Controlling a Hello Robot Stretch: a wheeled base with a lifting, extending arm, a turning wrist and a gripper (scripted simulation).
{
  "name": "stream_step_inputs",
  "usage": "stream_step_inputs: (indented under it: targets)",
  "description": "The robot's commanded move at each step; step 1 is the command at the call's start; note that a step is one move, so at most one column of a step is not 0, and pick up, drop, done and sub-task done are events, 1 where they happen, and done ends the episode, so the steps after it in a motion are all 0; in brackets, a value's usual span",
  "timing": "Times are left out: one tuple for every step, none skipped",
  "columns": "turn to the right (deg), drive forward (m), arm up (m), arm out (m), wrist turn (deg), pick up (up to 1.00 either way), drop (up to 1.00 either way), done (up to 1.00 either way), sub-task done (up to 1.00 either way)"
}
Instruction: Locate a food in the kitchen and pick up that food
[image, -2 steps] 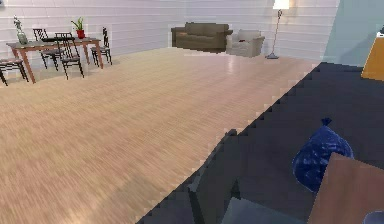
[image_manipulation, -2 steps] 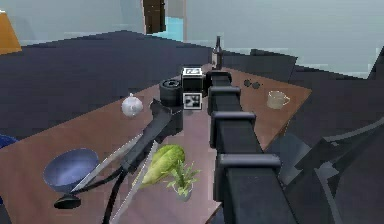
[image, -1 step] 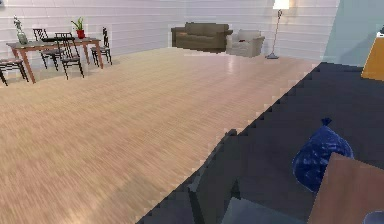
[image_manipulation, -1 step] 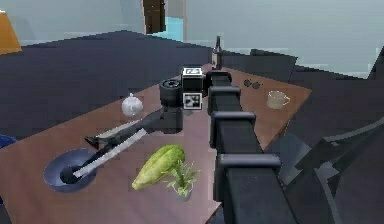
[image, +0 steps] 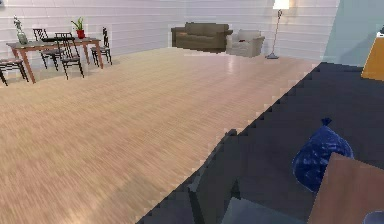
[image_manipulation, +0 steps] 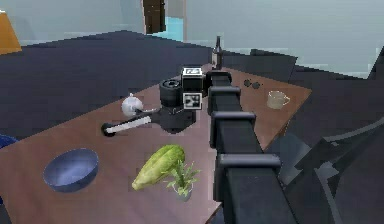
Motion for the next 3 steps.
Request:
stream_step_inputs:
  targets:
    - [0.0, 0.0, -0.26, 0.0, 0.0, 0.0, 0.0, 0.0, 0.0]
    - [0.0, 0.0, 0.0, 0.0, 0.0, 1.0, 0.0, 0.0, 0.0]
    - [0.0, 0.0, 0.1, 0.0, 0.0, 0.0, 0.0, 0.0, 0.0]
